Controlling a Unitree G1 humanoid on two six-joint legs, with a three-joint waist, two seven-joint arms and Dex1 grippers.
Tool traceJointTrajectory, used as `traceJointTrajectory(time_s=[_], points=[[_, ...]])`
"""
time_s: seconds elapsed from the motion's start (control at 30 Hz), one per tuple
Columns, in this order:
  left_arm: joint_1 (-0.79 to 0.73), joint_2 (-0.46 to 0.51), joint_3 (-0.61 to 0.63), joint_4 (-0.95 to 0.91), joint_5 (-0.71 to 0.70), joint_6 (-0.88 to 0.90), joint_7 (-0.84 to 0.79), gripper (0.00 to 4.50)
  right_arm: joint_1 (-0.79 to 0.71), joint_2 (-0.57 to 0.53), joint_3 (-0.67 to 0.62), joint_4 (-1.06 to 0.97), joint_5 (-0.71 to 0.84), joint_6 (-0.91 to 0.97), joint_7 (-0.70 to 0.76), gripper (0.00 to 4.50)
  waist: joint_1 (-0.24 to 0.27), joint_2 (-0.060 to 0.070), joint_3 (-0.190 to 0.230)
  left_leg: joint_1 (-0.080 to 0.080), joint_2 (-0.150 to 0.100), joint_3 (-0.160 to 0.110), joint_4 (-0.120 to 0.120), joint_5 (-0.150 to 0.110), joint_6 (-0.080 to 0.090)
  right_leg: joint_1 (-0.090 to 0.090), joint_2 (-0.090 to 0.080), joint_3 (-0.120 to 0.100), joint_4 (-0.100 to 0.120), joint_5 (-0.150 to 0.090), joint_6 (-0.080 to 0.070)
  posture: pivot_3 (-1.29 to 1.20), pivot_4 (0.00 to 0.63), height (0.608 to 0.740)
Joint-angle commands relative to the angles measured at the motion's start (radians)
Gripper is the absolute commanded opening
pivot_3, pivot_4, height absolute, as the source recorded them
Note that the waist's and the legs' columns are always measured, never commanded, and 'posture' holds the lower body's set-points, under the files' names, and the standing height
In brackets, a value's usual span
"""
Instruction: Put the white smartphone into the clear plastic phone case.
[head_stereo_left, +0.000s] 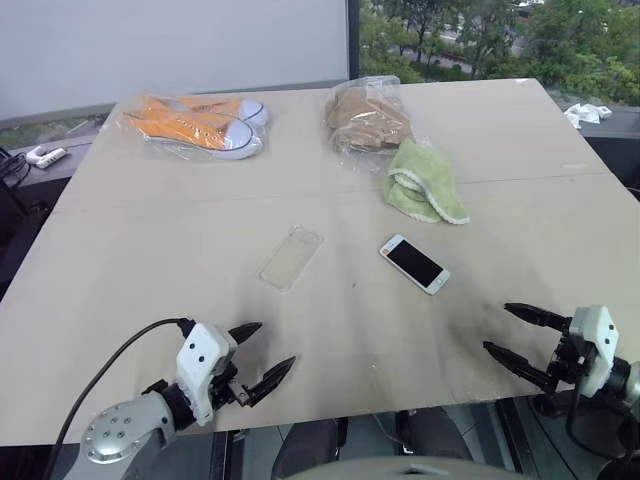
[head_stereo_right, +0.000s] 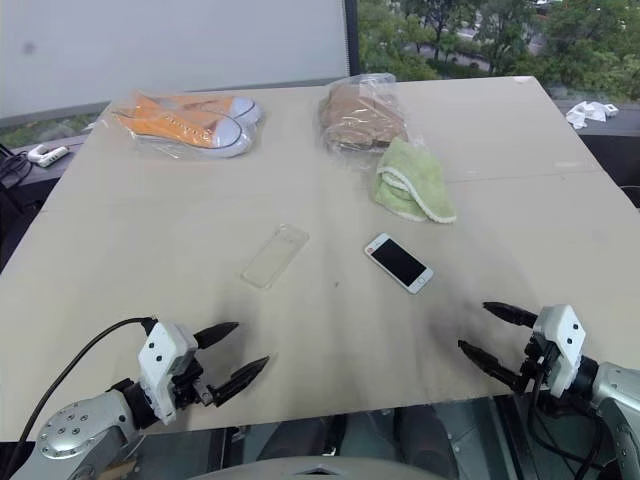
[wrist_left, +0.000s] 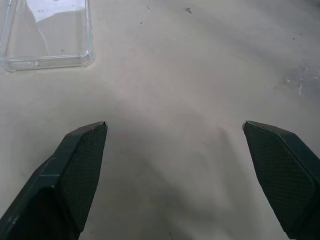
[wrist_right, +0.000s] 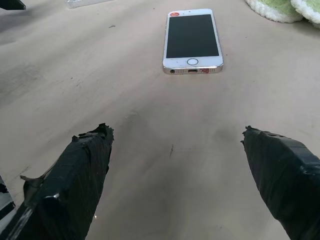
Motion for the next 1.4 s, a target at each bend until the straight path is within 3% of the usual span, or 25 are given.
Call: traceJointTrajectory(time_s=[0.03, 0.67, 0.77, 1.07, 1.4], points=[[0.023, 0.004, 0.017, -0.025, -0.028, -0.012, -0.017, 4.47, -0.002, -0.015, -0.034, 0.000, 0.013, -0.021, 0.017, 4.49, 0.000, 0.000, 0.000, 0.000, 0.000, 0.000, 0.000, 0.000, 0.000, 0.000, 0.000, 0.000, 0.000, 0.000, 0.000, 0.00, 0.150, 0.740], [0.032, 0.000, 0.006, -0.037, -0.072, -0.010, -0.025, 4.47, -0.042, -0.004, -0.014, 0.024, 0.011, -0.042, 0.021, 4.49, 0.001, 0.000, 0.000, 0.000, 0.000, 0.000, 0.000, 0.000, 0.000, 0.000, 0.000, 0.000, 0.000, 0.000, 0.000, 0.00, 0.150, 0.740], [-0.043, -0.004, -0.008, -0.046, -0.074, 0.027, 0.013, 4.47, -0.056, -0.003, -0.007, -0.009, 0.030, -0.018, 0.012, 4.49, 0.001, 0.000, 0.000, 0.000, 0.000, 0.000, 0.000, 0.000, 0.000, 0.000, 0.000, 0.000, 0.000, 0.000, 0.000, 0.00, 0.150, 0.740], [-0.412, -0.104, -0.092, 0.008, -0.004, 0.290, 0.331, 4.47, -0.130, -0.020, 0.048, -0.274, 0.192, 0.169, -0.046, 4.49, -0.001, 0.000, 0.000, 0.001, -0.001, 0.000, 0.001, 0.003, -0.004, 0.000, 0.001, 0.000, 0.002, 0.001, 0.000, 0.00, 0.150, 0.740], [-0.578, -0.153, -0.255, 0.180, 0.094, 0.327, 0.370, 4.47, -0.177, -0.028, 0.039, -0.347, 0.229, 0.234, -0.104, 4.49, 0.001, 0.000, -0.001, 0.000, -0.001, -0.001, 0.001, 0.003, -0.005, -0.001, 0.001, 0.000, 0.002, 0.001, 0.000, 0.00, 0.150, 0.740]])
